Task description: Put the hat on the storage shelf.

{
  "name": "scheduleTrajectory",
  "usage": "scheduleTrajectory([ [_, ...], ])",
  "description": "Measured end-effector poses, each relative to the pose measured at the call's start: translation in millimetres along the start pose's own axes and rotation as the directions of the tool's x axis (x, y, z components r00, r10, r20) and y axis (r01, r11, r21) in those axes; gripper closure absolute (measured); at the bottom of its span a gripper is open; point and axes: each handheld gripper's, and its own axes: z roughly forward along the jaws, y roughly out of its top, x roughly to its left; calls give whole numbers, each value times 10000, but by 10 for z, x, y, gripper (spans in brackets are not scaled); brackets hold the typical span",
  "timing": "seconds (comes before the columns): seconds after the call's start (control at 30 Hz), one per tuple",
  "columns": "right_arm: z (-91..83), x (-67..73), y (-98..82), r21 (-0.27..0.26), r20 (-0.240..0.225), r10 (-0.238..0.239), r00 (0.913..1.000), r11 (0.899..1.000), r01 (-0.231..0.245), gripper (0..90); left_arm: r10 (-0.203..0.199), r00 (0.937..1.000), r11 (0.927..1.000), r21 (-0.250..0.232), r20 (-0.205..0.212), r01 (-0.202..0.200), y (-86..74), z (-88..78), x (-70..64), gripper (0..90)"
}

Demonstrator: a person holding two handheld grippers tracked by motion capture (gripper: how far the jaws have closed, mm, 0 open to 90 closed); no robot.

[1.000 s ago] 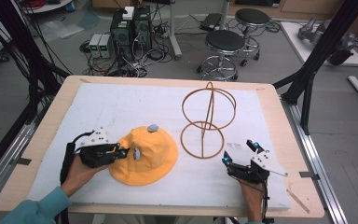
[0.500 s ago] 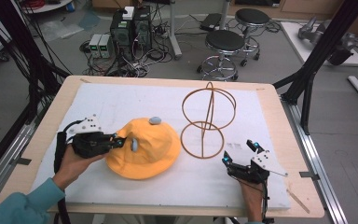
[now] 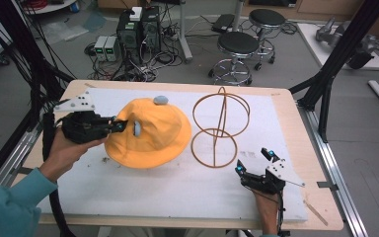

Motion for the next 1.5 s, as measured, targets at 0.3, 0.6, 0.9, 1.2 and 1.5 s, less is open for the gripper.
scheduleTrajectory([
  [0.3,3,-6,0,-50,-7,-22,10000,10000,22,31,290,9991,9991,-286,-297,-298,409,-140,41,874],
  [0.6,-1,-6,0,-59,-4,41,10000,10000,-41,31,392,9991,9979,-515,-145,-399,744,-78,8,874],
  [0.9,2,-6,0,-75,-17,-1,10000,10000,1,31,514,9986,9967,-634,158,-503,988,170,-96,873],
  [1.2,0,-7,0,-79,-70,19,10000,10000,-20,31,661,9958,9958,-679,638,-617,1144,537,-237,874],
  [1.5,-11,-12,-5,-184,20,110,9999,9998,-110,31,685,9929,9964,-557,978,-632,1195,856,-336,874],
])
